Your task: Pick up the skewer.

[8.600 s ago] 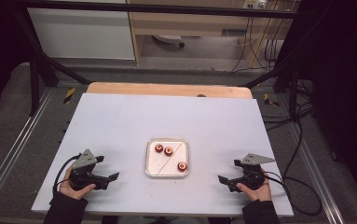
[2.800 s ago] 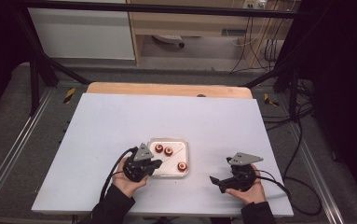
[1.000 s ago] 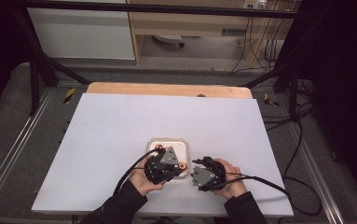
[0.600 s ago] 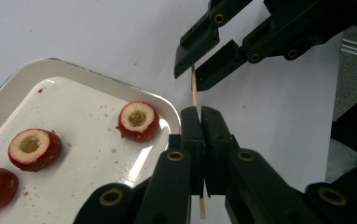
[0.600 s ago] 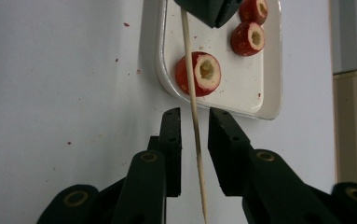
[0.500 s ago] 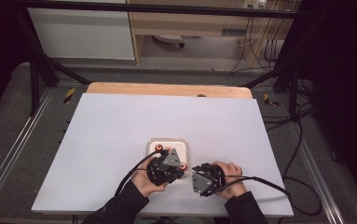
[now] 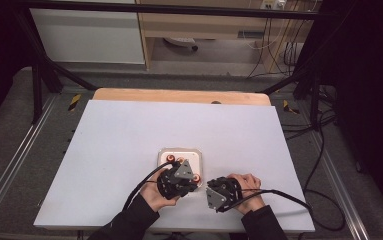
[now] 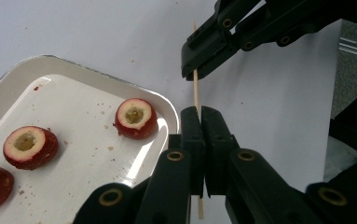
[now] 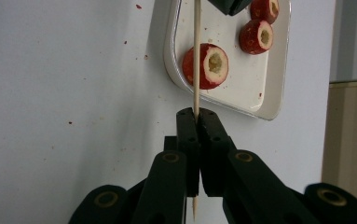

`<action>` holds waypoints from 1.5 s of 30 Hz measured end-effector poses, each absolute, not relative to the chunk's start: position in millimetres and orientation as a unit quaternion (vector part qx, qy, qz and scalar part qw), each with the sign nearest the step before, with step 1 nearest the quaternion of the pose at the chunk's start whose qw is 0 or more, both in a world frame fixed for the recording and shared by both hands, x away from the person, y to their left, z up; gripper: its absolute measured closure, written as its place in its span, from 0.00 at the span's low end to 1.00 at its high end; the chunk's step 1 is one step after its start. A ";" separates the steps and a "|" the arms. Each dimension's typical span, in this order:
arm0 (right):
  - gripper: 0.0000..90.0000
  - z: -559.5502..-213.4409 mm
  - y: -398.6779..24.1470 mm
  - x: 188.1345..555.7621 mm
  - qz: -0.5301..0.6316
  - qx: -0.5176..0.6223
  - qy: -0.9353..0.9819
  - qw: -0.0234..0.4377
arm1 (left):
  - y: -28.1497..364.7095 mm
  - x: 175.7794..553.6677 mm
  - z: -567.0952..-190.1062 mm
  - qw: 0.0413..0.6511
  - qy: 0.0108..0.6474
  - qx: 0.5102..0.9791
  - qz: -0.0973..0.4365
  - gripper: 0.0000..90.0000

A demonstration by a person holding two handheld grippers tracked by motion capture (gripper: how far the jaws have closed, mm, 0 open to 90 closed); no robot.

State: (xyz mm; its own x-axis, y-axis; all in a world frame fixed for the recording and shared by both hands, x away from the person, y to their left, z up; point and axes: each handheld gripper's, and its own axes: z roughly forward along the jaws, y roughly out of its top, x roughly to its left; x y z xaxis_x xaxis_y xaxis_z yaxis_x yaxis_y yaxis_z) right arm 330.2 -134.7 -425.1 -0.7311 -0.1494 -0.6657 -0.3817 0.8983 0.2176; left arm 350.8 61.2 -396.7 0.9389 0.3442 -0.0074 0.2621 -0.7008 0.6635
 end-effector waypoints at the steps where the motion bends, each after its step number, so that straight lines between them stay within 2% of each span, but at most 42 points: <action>1: 0.99 -424.5 -134.4 330.2 0.172 -0.148 0.913 0.339 | 61.4 351.4 -396.6 0.347 0.167 0.921 0.057 0.97; 8: 0.99 -421.5 -130.1 330.3 0.152 -0.165 0.908 0.355 | 61.8 357.6 -395.5 0.304 0.189 0.932 0.049 0.82; 11: 0.99 -420.9 -127.4 331.0 0.144 -0.176 0.905 0.360 | 60.7 359.4 -395.9 0.296 0.197 0.934 0.040 0.82; 15: 0.99 -419.8 -121.6 330.1 0.125 -0.192 0.902 0.366 | 54.9 362.0 -397.9 0.266 0.204 0.942 0.034 0.86; 24: 0.99 -418.3 -116.7 327.3 0.100 -0.216 0.896 0.375 | 45.1 361.7 -402.8 0.240 0.198 0.950 0.027 0.97; 31: 0.98 -419.1 -116.7 326.0 0.103 -0.209 0.898 0.373 | 43.7 358.2 -403.9 0.233 0.186 0.953 0.044 0.98; 34: 0.92 -418.6 -117.4 327.9 0.121 -0.183 0.904 0.367 | 46.6 356.0 -403.9 0.233 0.184 0.953 0.052 0.98; 39: 0.71 -415.3 -125.0 333.8 0.167 -0.102 0.917 0.347 | 60.8 353.2 -404.8 0.244 0.192 0.948 0.066 0.98; 42: 0.66 -413.1 -130.4 336.6 0.194 -0.064 0.919 0.338 | 68.4 352.7 -405.0 0.248 0.198 0.946 0.071 0.98; 43: 0.59 -411.8 -135.7 338.0 0.218 -0.023 0.919 0.328 | 76.3 352.6 -404.9 0.253 0.204 0.943 0.075 0.98; 45: 0.53 -410.8 -140.8 340.3 0.237 0.014 0.917 0.321 | 83.9 351.4 -405.3 0.261 0.211 0.939 0.080 0.98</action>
